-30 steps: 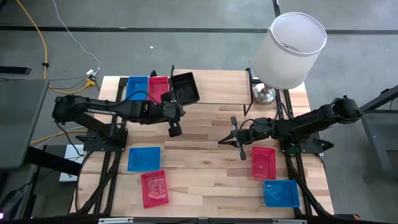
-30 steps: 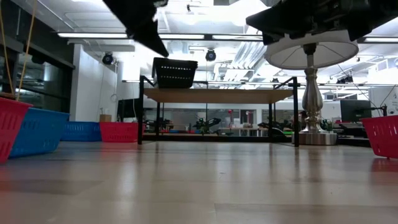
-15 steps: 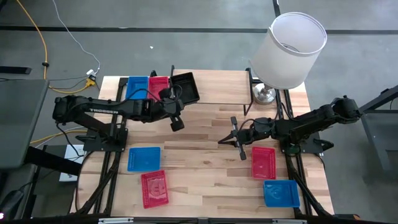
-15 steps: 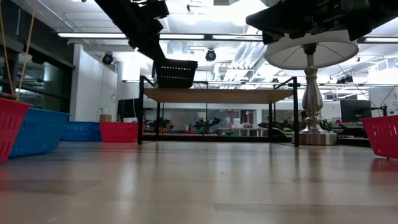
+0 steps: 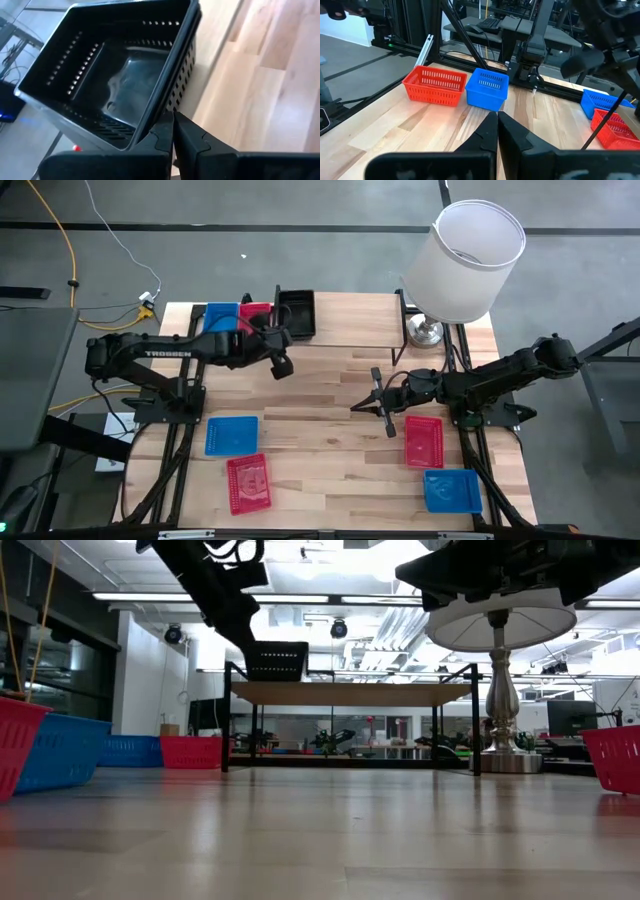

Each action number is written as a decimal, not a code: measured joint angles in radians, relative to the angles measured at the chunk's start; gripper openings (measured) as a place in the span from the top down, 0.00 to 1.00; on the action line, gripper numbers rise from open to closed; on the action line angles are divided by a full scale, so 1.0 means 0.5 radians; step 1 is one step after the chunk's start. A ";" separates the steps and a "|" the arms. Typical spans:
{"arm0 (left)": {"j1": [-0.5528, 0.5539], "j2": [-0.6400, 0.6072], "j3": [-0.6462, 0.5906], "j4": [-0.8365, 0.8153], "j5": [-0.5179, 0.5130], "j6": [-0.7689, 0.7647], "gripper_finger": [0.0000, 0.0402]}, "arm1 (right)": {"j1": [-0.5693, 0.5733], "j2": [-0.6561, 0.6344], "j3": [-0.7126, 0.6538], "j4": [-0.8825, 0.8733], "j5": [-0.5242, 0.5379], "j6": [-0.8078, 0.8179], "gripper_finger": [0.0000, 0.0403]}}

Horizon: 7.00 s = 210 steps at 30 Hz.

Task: Stack baskets on shelf by color
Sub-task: Stack the black bin on top of the black bins on the shelf, then put the bottom right red bin on the shelf

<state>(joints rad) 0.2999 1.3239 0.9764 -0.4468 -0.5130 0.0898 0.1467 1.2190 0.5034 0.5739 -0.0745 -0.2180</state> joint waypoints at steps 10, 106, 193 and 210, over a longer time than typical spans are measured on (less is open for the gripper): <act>0.070 -0.001 0.000 -0.092 -0.008 0.036 1.00 | 0.000 -0.001 0.000 -0.001 0.000 0.001 1.00; -0.982 -1.126 -1.247 1.700 0.033 0.163 1.00 | 0.413 0.550 0.923 -3.671 0.372 1.599 0.51; -0.981 -1.126 -1.247 1.619 0.016 -0.058 1.00 | -1.109 1.596 3.443 -3.748 0.703 -0.351 1.00; -0.981 -1.126 -1.247 1.618 0.018 -0.055 1.00 | -1.145 1.596 3.346 -3.556 0.775 -0.368 0.94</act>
<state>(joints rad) -0.1906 0.7609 0.3531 0.3622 -0.5041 0.0624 -0.4259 2.0171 2.1761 -1.2042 0.3130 -0.4019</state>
